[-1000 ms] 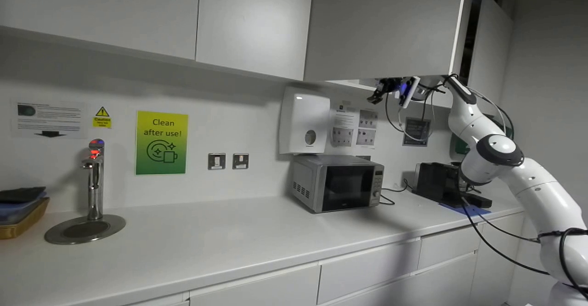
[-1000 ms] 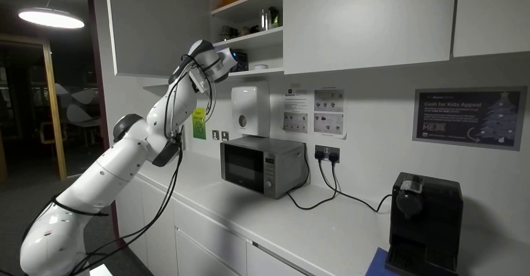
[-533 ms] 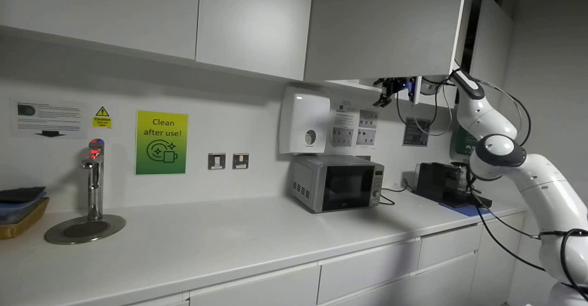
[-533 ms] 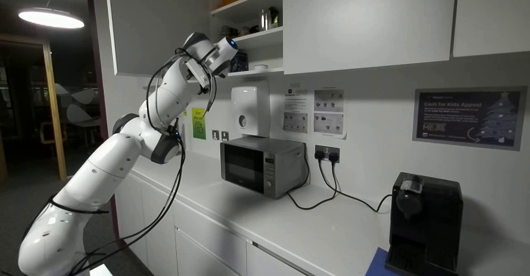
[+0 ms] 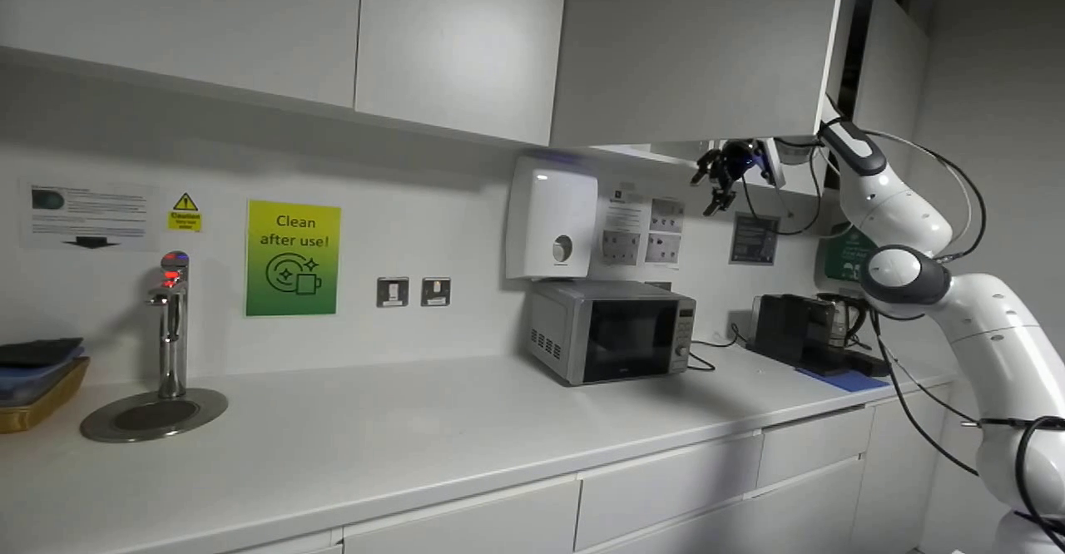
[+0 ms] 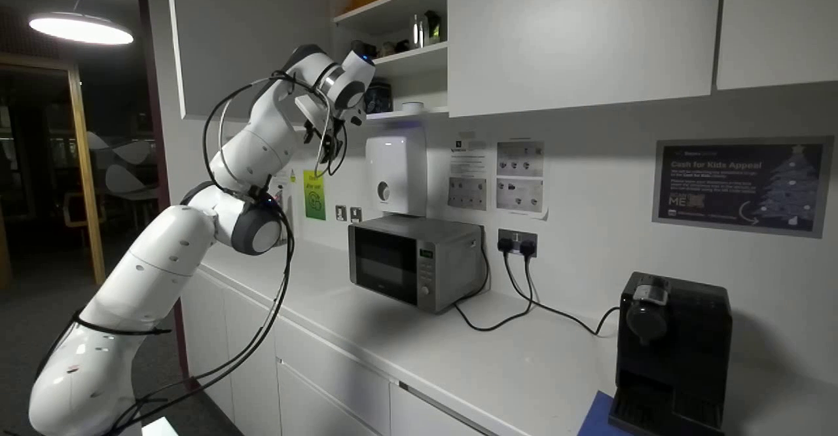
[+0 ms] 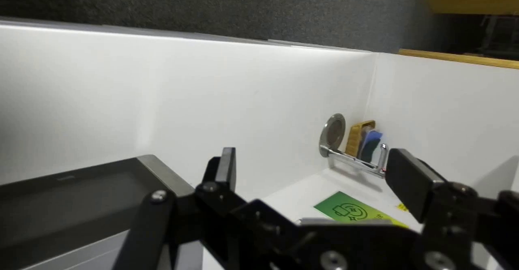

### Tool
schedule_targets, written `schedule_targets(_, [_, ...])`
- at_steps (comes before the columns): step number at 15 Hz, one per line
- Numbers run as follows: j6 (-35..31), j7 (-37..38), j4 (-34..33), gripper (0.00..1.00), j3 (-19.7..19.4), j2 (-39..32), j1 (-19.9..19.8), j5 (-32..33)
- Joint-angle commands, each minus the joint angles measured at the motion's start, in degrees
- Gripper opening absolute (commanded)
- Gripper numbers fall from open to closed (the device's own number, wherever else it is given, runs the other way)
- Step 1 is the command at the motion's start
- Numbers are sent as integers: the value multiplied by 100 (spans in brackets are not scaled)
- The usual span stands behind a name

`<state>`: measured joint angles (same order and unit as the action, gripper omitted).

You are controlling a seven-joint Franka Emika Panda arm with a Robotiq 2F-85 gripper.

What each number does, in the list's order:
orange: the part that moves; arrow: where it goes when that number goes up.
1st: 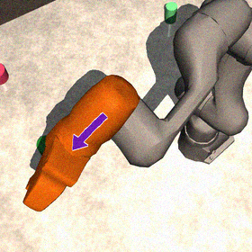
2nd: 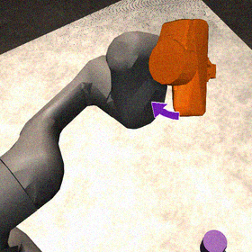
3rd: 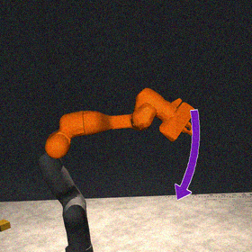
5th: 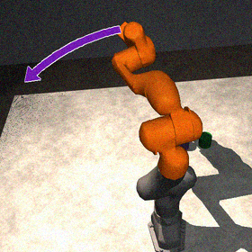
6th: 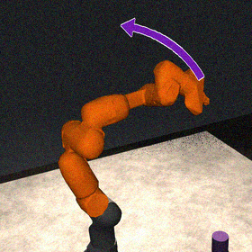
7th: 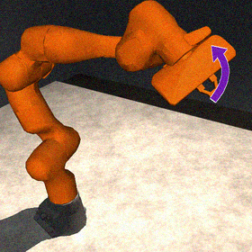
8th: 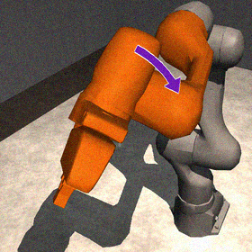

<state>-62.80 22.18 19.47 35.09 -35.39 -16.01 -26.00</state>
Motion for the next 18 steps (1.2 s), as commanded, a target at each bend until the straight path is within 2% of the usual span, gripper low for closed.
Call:
schedule_targets(1, [736, 260, 1, 100, -675, 229, 16, -440])
schedule_targets(5, [1384, 255, 174, 100, -1048, 381, -11, -1007])
schedule_targets(8, [1894, 170, 317, 100, -1442, 583, 93, -948])
schedule_targets(11, [2278, 117, 433, 100, -1884, 802, 218, -694])
schedule_targets(18, [2922, -941, 206, 100, -2853, 1123, 742, 937])
